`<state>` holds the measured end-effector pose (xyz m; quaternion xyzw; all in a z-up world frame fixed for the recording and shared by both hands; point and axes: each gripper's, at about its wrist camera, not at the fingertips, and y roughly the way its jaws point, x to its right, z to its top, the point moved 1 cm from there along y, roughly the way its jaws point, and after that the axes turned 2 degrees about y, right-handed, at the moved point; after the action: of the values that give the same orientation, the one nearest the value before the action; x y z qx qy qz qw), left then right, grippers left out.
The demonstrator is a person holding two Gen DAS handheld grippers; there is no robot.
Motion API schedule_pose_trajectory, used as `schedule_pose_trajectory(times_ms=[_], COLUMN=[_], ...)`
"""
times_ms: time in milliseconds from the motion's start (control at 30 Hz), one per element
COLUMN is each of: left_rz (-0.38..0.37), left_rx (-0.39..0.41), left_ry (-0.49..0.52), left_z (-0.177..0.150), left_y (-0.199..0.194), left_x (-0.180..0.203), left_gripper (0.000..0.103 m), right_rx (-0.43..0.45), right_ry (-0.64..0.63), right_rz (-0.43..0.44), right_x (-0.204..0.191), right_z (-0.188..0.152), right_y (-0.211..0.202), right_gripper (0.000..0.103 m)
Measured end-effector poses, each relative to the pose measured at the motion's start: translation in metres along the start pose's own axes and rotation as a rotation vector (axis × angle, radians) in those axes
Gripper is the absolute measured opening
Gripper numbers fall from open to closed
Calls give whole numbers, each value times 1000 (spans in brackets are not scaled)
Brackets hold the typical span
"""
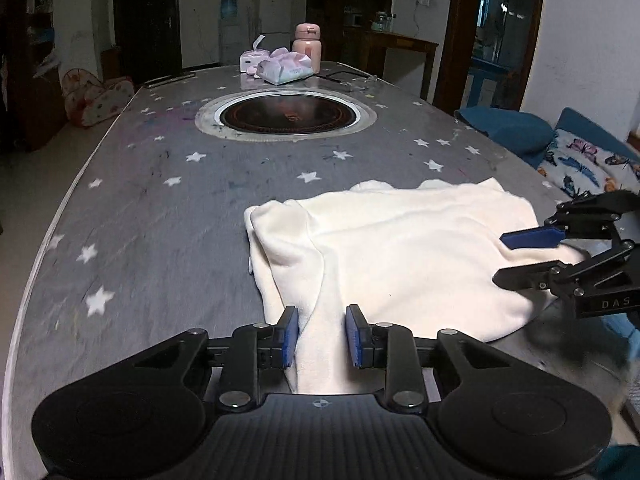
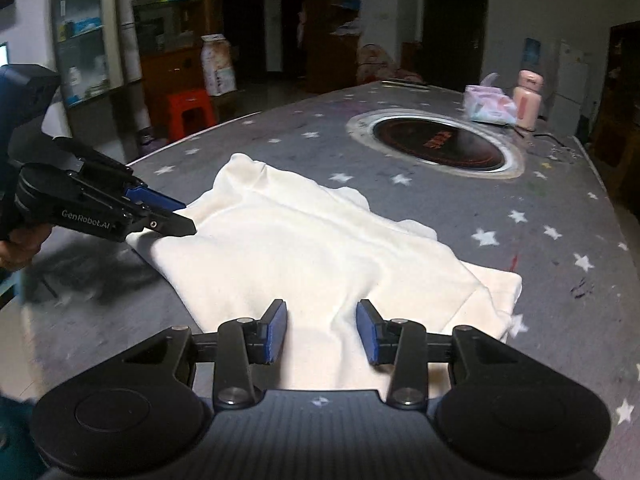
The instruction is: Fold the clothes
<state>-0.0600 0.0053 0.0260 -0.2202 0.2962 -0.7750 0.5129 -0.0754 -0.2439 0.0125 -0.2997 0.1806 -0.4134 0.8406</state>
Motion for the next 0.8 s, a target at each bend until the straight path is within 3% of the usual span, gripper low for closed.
schedule_pose_trajectory(times_ms=[100,300,400,467,500,667,767,800], left_rz=[23,-55,-110,-135,-143,-164,-162,-164], left_rx=[33,111,119,121,122,86,84,82], left_ry=[0,64,123,168,188,249,256,254], left_z=[3,21,23,22,21,11,8,8], left_y=[-14,-17,-4,4,7,25,26,26], left_x=[0,27,50,65,72,92,93,93], left_gripper=[34,34,34,34,34,37,38,39], right_rx=[16,75,83,76,70,65,61,60], right_ry=[35,157,225,275,303,365,370,353], right_rz=[34,-45,-112,-155,-171,-163,-143,-145], right_x=[1,26,45,58,65,81,84,82], right_z=[-5,-5,-7,-10,-12,-17,-15,-13], right_y=[-12,-31,-34,-34,-34,-33,-25,-23], right_gripper=[53,55,48,32,29,20,5,5])
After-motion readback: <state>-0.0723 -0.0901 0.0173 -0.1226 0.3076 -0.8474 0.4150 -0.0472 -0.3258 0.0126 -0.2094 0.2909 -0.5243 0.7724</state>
